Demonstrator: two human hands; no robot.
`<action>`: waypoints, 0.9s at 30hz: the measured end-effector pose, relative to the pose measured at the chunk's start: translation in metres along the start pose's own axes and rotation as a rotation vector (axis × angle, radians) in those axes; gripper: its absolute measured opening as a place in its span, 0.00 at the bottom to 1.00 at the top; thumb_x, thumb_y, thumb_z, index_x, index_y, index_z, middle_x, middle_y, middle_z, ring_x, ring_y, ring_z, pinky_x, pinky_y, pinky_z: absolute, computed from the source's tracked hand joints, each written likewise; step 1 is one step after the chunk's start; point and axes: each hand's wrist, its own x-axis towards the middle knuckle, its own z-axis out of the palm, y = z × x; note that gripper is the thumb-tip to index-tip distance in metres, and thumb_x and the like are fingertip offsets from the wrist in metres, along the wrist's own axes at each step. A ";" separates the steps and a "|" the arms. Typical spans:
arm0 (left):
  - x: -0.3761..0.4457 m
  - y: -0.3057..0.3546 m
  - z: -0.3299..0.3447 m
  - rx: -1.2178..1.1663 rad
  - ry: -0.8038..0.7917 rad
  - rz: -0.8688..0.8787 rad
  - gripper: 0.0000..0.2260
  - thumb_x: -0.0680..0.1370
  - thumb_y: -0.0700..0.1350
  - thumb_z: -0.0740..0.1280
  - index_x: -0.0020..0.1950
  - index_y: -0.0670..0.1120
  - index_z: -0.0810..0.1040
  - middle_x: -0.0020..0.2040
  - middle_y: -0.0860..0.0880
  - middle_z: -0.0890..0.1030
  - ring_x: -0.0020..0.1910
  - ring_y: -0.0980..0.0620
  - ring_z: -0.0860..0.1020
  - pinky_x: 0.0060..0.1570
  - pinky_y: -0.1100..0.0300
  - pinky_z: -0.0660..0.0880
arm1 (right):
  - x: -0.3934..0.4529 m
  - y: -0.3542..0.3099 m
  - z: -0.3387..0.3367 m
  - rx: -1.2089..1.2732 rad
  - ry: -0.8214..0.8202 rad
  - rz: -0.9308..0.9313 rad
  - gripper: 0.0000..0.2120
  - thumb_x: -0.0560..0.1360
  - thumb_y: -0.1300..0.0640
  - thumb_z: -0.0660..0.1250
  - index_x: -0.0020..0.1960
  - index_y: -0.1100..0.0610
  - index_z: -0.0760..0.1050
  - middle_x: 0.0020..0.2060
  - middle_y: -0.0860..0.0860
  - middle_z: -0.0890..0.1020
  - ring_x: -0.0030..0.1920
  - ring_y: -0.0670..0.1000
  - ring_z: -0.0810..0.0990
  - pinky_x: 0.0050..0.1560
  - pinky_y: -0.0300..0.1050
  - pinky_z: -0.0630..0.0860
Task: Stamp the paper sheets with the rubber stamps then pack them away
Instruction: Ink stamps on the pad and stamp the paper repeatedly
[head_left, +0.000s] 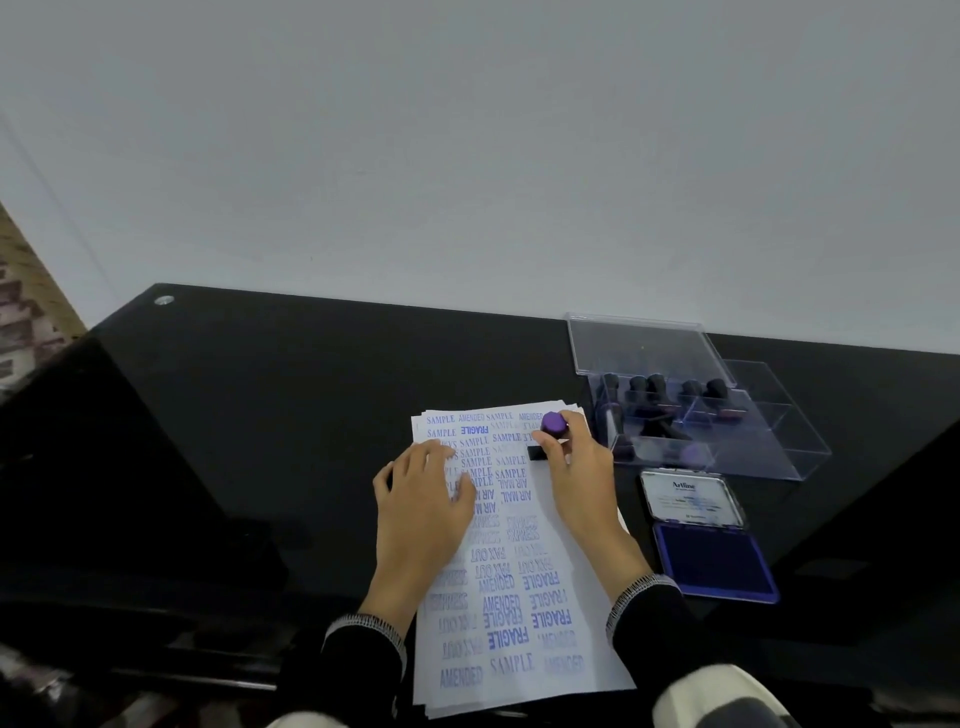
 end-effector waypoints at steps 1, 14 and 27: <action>0.000 0.000 0.000 0.000 0.001 0.000 0.15 0.79 0.55 0.62 0.63 0.52 0.73 0.64 0.55 0.73 0.66 0.56 0.69 0.69 0.54 0.59 | 0.000 0.000 0.001 -0.008 0.001 0.001 0.10 0.78 0.52 0.63 0.58 0.54 0.71 0.39 0.44 0.77 0.41 0.44 0.78 0.42 0.40 0.75; 0.000 0.000 -0.001 0.011 -0.008 -0.004 0.15 0.79 0.55 0.61 0.63 0.52 0.72 0.65 0.55 0.73 0.66 0.56 0.68 0.68 0.55 0.59 | -0.001 0.002 0.004 -0.130 0.020 0.007 0.12 0.77 0.50 0.65 0.58 0.55 0.71 0.46 0.50 0.77 0.44 0.48 0.75 0.42 0.40 0.71; 0.000 0.000 0.000 0.016 -0.015 -0.013 0.15 0.79 0.55 0.61 0.64 0.52 0.72 0.66 0.56 0.72 0.67 0.56 0.68 0.69 0.55 0.58 | 0.003 0.004 0.007 -0.180 0.046 -0.042 0.14 0.77 0.52 0.66 0.59 0.57 0.73 0.45 0.54 0.82 0.45 0.53 0.80 0.46 0.46 0.78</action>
